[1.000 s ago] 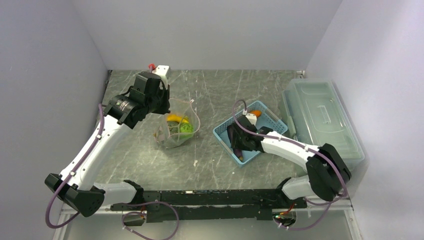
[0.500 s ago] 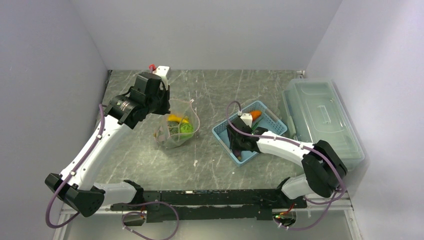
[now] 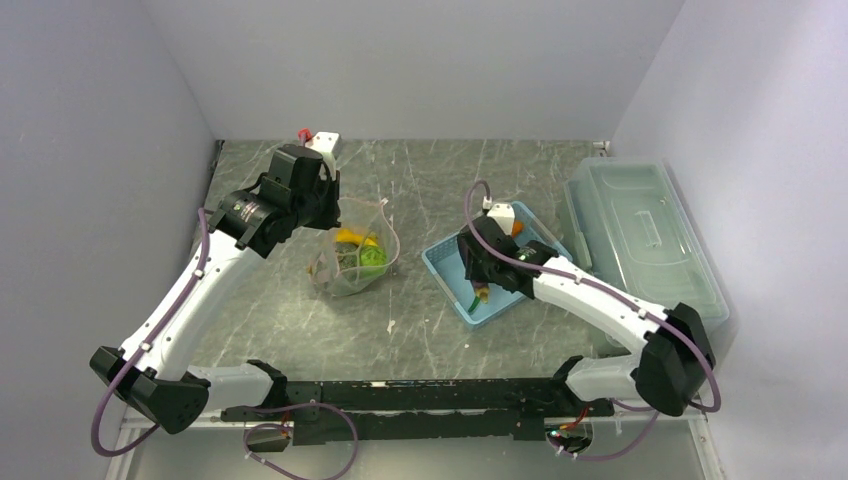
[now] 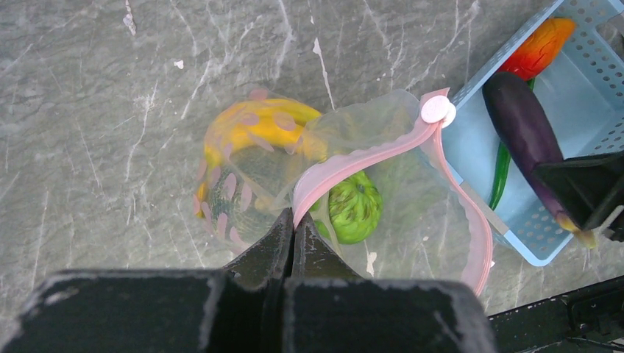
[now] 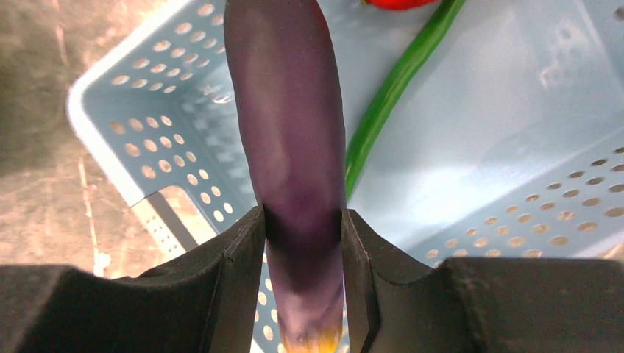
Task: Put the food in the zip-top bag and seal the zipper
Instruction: Pick up the fake vegetable from the bin.
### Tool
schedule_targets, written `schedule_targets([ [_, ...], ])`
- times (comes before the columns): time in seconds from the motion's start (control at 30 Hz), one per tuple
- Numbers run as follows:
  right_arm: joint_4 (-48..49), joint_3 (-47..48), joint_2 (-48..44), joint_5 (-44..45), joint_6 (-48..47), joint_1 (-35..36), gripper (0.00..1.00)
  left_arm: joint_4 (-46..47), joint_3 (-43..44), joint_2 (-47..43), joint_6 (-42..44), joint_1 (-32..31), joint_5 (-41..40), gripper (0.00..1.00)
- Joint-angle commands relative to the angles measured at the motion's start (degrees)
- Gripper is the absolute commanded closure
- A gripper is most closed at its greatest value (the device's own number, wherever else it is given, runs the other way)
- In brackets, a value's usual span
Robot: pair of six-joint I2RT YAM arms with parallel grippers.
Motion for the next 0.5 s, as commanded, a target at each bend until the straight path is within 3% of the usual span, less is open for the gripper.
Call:
schedule_targets([
  [0.0, -3.55, 5.37, -3.13, 3.04, -2.79, 0.22, 1.0, 1.04, 1.27, -0.7, 0.18, 0.17, 0.98, 1.0],
  [0.47, -8.28, 6.84, -8.1, 1.38, -5.36, 0.19, 1.0, 0.81, 1.67, -0.21, 0.18, 0.16, 0.97, 1.0],
])
